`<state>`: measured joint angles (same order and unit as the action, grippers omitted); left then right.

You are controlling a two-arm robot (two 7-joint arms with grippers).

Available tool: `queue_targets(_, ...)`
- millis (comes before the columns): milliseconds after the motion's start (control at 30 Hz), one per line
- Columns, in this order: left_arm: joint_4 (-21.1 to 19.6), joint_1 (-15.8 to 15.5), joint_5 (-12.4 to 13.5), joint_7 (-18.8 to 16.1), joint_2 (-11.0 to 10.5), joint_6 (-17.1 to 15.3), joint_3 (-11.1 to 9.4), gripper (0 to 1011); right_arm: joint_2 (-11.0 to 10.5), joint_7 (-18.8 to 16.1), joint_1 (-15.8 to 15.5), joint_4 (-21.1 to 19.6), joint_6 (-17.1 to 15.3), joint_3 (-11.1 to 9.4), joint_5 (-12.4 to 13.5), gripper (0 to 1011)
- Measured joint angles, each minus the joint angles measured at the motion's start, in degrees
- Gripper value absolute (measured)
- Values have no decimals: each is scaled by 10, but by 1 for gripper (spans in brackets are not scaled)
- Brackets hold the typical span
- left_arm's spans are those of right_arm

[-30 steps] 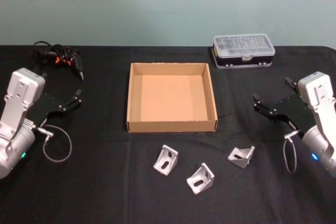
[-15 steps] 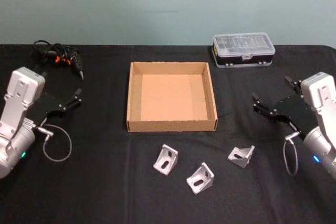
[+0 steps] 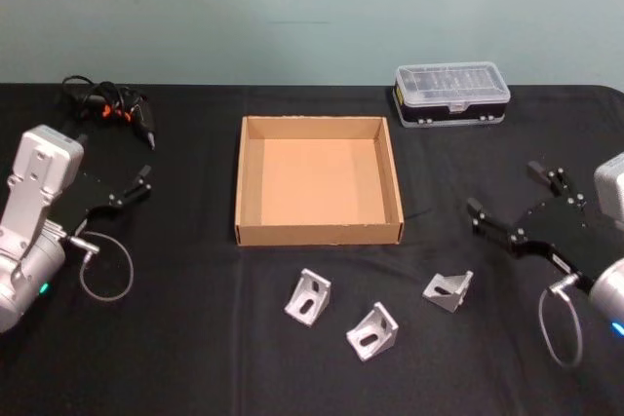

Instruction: Use one hand to pick up the angle iron from the table and place it into the box.

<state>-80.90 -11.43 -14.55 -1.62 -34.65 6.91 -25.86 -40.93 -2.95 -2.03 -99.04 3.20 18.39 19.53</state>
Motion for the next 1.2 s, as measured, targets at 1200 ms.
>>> queue_targets(1200,0,0,0,0,0,0,0,1011,-17,-163,-18,-12,-169,0,66,1000)
